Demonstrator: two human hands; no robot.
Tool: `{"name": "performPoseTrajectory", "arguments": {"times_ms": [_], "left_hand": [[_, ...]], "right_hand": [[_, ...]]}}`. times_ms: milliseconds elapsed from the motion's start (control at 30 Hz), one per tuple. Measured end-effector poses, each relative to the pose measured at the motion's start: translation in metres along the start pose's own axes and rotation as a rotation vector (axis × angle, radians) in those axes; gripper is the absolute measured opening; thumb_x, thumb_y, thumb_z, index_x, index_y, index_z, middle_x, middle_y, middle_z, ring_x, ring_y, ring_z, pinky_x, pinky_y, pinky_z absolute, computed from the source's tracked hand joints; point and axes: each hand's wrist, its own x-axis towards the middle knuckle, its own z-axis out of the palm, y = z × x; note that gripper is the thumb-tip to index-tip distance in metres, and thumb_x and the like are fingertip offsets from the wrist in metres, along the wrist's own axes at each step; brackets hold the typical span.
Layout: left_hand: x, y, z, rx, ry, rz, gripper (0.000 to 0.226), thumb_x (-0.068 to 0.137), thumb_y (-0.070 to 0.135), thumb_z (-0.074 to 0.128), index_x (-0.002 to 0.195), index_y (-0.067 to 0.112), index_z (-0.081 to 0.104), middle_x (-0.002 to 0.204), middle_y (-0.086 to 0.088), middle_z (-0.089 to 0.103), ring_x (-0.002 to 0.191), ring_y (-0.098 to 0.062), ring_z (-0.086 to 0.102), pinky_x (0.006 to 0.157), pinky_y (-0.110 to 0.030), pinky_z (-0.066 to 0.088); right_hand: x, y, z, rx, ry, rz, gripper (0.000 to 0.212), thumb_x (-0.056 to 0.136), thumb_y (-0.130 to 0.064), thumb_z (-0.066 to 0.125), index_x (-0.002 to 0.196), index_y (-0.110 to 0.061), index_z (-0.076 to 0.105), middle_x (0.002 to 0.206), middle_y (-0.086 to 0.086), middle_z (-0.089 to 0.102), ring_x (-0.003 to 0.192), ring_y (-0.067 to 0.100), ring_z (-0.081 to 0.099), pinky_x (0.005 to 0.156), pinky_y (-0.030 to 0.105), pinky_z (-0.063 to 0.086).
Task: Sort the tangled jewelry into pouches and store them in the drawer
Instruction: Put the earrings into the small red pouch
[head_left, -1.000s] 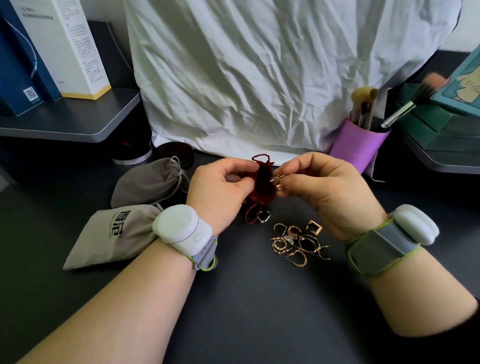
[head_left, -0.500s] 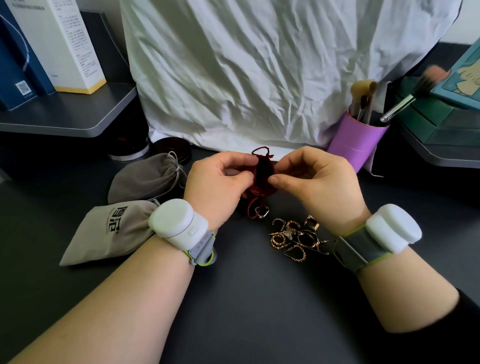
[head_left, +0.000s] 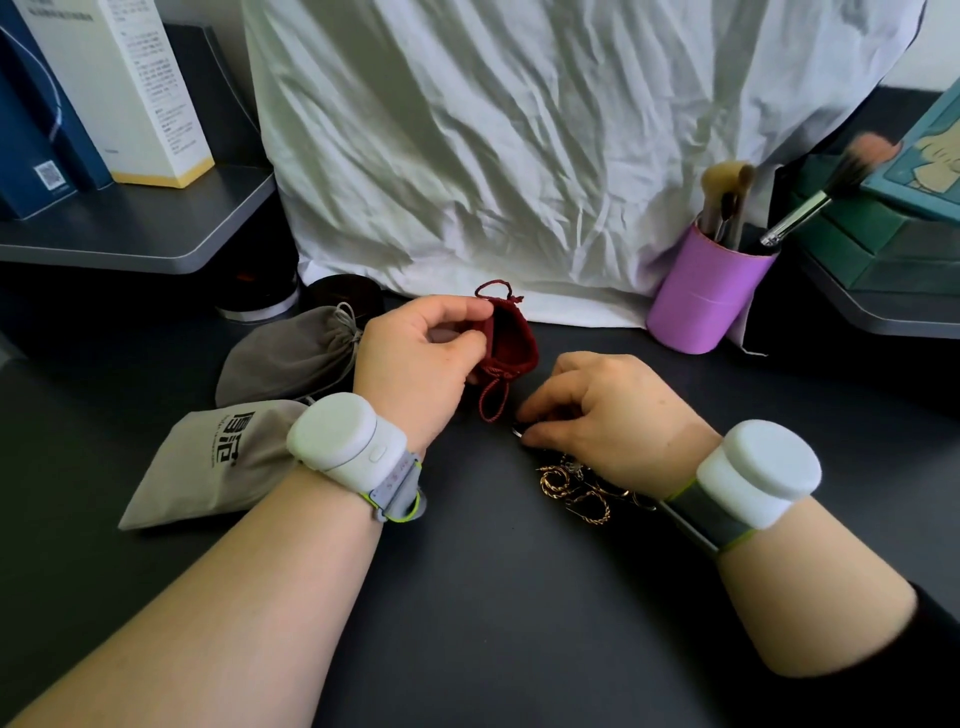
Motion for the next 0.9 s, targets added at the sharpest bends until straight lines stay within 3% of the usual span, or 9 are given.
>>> {"name": "performPoseTrajectory", "arguments": {"times_ms": [200,467,567,667,900], "left_hand": [[-0.0011,-0.0008,0.0010,0.024,-0.034,-0.004,0.034,0.076,0.000,0.064,0.080,0.033,0.072,0.061,0.006,0.068,0.049,-0.010,0.058,0.053,-0.019,0.047],[-0.0022,-0.0016,0.0019,0.048,-0.064,-0.008,0.034,0.076,0.000,0.064,0.082,0.032,0.072,0.063,0.005,0.068,0.050,-0.011,0.058,0.055,-0.020,0.048],[-0.0024,-0.0020,0.0020,0.048,-0.083,-0.014,0.034,0.076,0.000,0.064,0.082,0.032,0.073,0.067,0.000,0.070,0.053,-0.014,0.059,0.056,-0.022,0.048],[-0.0027,-0.0023,0.0029,0.050,-0.105,-0.023,0.034,0.076,0.000,0.065,0.082,0.032,0.073,0.066,-0.002,0.070,0.052,-0.013,0.059,0.054,-0.020,0.047],[-0.0038,-0.0022,0.0034,0.067,-0.123,-0.017,0.033,0.076,0.001,0.065,0.083,0.032,0.072,0.068,-0.007,0.070,0.052,-0.013,0.059,0.055,-0.020,0.046]], "right_hand": [[-0.0019,0.0028,-0.0010,-0.045,-0.030,-0.034,0.006,0.078,-0.033,0.068,0.082,-0.030,0.069,0.083,-0.011,0.054,0.076,0.005,0.053,0.078,0.024,0.044],[-0.0055,0.0039,-0.0041,0.000,-0.051,-0.029,0.011,0.071,-0.030,0.069,0.073,-0.033,0.059,0.085,-0.012,0.051,0.068,0.000,0.050,0.060,0.008,0.035],[-0.0063,0.0048,-0.0065,0.062,0.002,0.004,0.010,0.068,-0.025,0.069,0.069,-0.030,0.060,0.074,-0.013,0.056,0.063,-0.001,0.053,0.056,0.006,0.037],[-0.0060,0.0066,-0.0077,0.114,0.032,0.046,0.009,0.068,-0.019,0.068,0.070,-0.027,0.064,0.061,-0.012,0.061,0.059,-0.003,0.055,0.053,0.008,0.041],[-0.0060,0.0065,-0.0055,0.148,0.023,0.045,0.013,0.071,-0.017,0.069,0.077,-0.028,0.065,0.063,-0.011,0.064,0.057,-0.004,0.056,0.057,0.007,0.042]]}}
